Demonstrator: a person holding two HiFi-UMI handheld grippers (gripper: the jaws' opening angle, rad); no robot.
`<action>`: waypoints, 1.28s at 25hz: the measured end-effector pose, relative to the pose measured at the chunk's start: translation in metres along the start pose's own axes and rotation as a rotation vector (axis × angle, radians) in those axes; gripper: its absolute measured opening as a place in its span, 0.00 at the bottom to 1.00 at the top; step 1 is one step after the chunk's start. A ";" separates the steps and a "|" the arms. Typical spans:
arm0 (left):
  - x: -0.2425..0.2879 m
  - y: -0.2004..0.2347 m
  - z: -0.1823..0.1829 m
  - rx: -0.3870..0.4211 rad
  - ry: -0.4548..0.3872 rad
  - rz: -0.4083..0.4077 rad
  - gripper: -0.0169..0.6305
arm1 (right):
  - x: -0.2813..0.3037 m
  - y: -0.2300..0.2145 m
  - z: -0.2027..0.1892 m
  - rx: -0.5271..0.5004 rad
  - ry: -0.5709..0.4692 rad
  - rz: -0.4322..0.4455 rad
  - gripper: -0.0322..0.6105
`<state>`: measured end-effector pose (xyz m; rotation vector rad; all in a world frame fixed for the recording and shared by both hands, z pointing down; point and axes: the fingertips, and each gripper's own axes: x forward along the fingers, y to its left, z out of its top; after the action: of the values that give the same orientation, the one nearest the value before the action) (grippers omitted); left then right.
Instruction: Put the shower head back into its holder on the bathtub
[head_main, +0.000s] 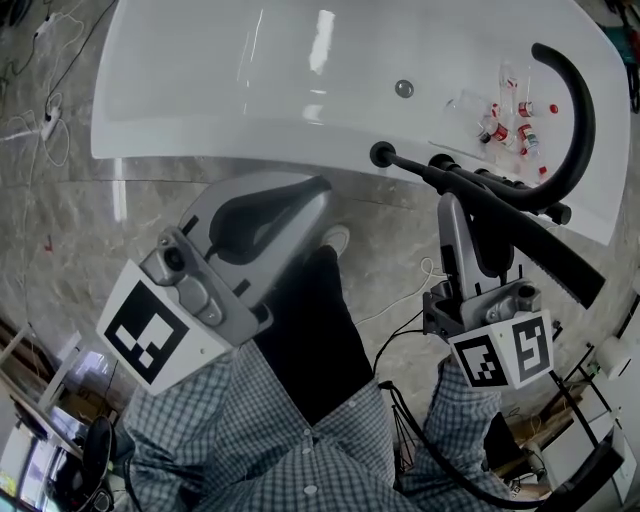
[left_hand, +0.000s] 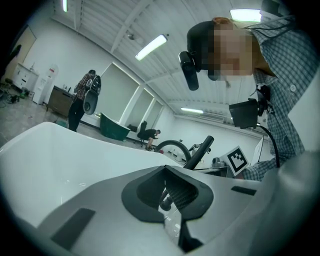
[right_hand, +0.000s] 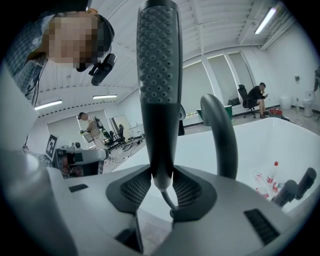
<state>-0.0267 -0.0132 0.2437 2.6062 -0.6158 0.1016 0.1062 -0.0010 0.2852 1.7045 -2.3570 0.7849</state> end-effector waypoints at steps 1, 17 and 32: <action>0.001 0.000 -0.001 -0.002 0.001 -0.001 0.04 | 0.001 0.000 -0.001 0.001 0.002 0.002 0.26; 0.011 0.011 -0.016 -0.025 0.020 -0.002 0.04 | 0.019 -0.002 -0.020 -0.001 0.051 0.029 0.26; 0.017 0.028 -0.042 -0.054 0.044 -0.002 0.04 | 0.042 -0.013 -0.062 -0.032 0.131 0.026 0.26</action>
<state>-0.0224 -0.0239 0.2956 2.5454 -0.5922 0.1394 0.0912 -0.0104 0.3593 1.5621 -2.2960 0.8313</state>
